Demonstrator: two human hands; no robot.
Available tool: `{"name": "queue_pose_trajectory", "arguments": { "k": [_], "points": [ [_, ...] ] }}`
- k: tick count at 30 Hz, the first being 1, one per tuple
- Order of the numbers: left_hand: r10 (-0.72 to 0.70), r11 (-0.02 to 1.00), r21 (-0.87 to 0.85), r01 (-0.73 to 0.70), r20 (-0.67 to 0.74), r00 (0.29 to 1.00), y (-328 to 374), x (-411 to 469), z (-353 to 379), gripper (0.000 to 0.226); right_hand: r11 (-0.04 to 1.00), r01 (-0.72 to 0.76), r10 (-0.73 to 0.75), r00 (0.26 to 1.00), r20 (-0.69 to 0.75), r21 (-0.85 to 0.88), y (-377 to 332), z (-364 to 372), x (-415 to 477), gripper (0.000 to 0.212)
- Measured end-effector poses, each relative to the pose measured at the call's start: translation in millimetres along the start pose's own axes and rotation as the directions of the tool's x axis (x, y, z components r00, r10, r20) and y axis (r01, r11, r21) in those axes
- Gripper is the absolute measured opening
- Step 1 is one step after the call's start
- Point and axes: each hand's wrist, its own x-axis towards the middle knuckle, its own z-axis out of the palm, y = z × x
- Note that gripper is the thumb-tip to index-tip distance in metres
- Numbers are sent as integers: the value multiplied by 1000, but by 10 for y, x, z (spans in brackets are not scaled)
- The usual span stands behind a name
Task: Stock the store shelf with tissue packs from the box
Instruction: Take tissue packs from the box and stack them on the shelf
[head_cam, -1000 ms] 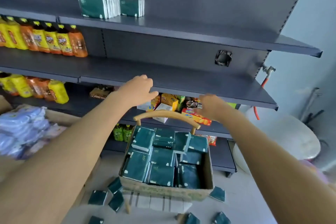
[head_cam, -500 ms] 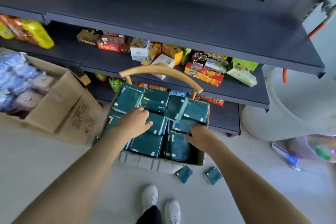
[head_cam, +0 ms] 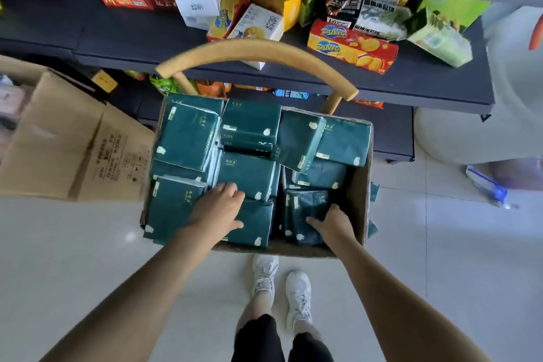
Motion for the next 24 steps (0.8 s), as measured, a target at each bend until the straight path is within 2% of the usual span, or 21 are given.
{"name": "queue_pose_trajectory", "arguments": {
  "k": [3, 11, 15, 19, 24],
  "points": [
    [-12, 1000, 16, 12, -26, 1000, 12, 45, 38, 53, 994, -20, 24, 999, -32, 106, 35, 60, 39, 66],
    [21, 999, 29, -22, 42, 999, 27, 86, -24, 49, 934, 13, 10, 998, -61, 356, 75, 55, -94, 52],
    [58, 988, -147, -47, 77, 995, 38, 32, -141, 47, 879, 22, 17, 997, -79, 477, 168, -35, -234, 52],
    [18, 928, -373, 16, 88, 996, 71, -145, -389, 49, 848, 92, -20, 990, -143, 522, 239, -240, -429, 49],
    [-75, 809, -588, 19, -71, 995, 90, -558, -772, 59, 789, 254, -145, 962, -232, 559, 214, -602, -784, 40]
  ]
}}
